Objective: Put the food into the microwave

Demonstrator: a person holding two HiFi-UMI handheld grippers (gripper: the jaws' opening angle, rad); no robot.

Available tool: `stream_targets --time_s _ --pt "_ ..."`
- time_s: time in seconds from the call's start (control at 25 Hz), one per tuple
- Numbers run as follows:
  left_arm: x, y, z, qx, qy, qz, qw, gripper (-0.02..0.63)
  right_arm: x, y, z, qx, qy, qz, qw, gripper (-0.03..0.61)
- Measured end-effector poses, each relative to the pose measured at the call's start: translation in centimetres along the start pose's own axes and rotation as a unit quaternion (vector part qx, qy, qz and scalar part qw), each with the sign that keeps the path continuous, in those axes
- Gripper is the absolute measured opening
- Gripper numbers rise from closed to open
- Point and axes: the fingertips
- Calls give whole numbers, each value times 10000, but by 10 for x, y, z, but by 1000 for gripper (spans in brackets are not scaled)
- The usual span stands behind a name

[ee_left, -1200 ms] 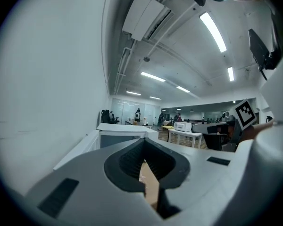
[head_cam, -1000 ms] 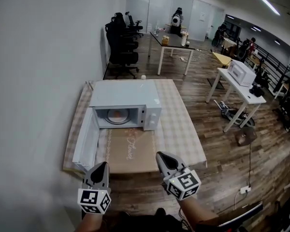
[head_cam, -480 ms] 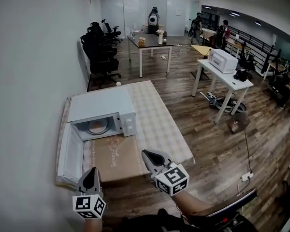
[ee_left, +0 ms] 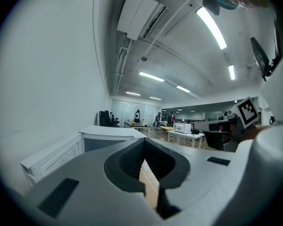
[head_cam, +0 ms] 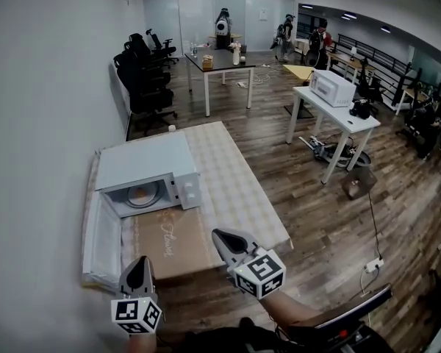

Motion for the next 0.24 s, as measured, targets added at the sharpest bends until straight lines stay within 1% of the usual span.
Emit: stream_targets --time_s 0.24 --pt "4 6 1 -11 -84 -38 10000 8 1 2 2 90 -12 -95 9999 8"
Point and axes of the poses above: the fingertips, and each gripper's own axes: z backward along the fingers, x to its right, y out of its top, and after that the axes turned 11 degrees about y, right-handed
